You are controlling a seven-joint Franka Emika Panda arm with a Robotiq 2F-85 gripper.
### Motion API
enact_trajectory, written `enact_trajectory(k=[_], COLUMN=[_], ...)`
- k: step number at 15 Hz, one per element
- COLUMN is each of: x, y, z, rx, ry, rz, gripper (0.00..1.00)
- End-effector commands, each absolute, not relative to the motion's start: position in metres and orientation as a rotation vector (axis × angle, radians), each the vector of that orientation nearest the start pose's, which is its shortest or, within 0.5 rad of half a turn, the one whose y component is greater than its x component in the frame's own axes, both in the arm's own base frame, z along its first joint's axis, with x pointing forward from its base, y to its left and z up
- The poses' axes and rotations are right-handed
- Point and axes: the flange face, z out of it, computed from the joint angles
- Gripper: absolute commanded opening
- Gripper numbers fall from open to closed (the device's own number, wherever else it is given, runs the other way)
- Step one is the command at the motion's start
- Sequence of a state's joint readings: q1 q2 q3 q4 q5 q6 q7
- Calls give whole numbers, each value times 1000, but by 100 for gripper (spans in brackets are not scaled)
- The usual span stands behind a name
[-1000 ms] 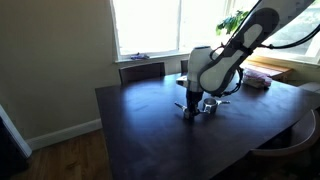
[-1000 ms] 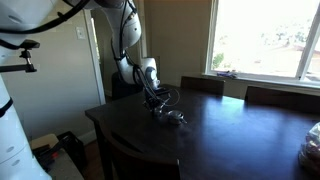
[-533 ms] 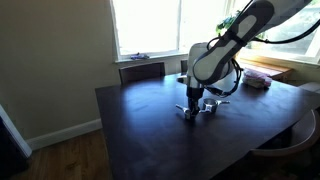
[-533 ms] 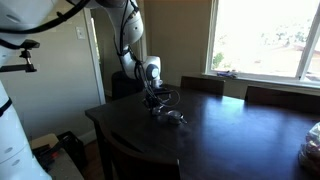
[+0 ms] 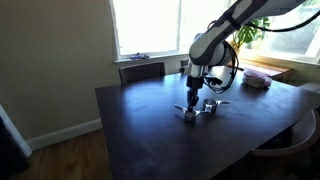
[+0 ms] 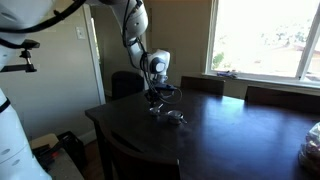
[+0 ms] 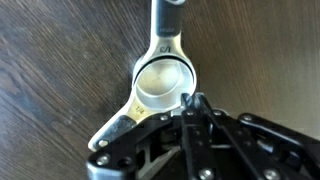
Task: Stack the cups
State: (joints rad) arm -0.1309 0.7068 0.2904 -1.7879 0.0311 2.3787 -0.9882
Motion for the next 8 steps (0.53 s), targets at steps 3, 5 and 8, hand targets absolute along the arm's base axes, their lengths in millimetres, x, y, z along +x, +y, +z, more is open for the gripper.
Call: enact_trajectory(k=[3, 5, 8], x=[638, 634, 629], y=[78, 74, 63], z=[192, 197, 201], rx=[-2534, -2582, -2689], ry=[-1415, -1397, -1355], rz=[-68, -65, -118], gripper=[34, 35, 52])
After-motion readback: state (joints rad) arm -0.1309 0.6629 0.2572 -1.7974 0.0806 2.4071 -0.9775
